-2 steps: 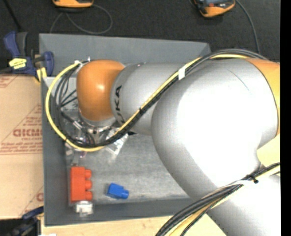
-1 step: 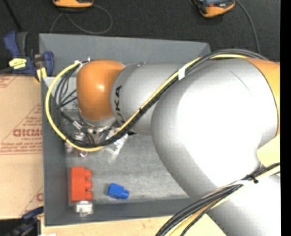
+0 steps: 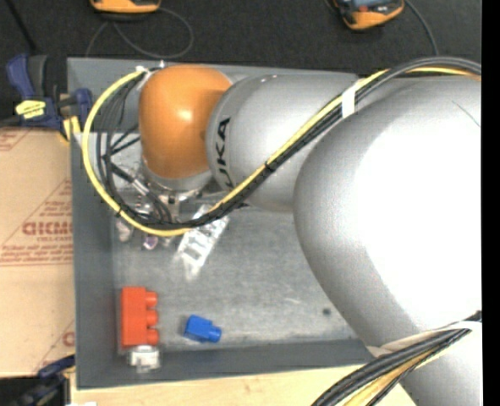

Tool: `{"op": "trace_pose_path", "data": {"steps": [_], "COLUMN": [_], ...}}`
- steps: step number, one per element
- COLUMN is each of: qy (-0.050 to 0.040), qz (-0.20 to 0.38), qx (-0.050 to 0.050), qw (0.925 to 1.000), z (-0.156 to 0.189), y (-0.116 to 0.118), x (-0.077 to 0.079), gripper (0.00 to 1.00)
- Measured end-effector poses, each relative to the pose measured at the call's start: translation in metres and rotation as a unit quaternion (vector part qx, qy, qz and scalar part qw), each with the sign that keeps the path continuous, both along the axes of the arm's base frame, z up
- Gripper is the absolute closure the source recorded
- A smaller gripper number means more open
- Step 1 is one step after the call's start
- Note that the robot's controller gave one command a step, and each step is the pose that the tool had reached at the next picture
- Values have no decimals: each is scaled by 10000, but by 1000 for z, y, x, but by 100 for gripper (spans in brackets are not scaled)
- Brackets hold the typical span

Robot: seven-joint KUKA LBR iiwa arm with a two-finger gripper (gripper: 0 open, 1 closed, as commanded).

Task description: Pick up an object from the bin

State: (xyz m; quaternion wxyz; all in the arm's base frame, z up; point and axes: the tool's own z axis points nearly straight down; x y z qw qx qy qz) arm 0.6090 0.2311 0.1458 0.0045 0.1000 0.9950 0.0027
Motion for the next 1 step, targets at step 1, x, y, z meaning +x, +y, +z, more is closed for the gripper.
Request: {"op": "trace_pose_path", "data": {"steps": [1], "qy": [21], "qz": [0], "qx": [-7], "qw": [10000], "z": [9], "y": [0], "x": [2], "gripper": [100]}}
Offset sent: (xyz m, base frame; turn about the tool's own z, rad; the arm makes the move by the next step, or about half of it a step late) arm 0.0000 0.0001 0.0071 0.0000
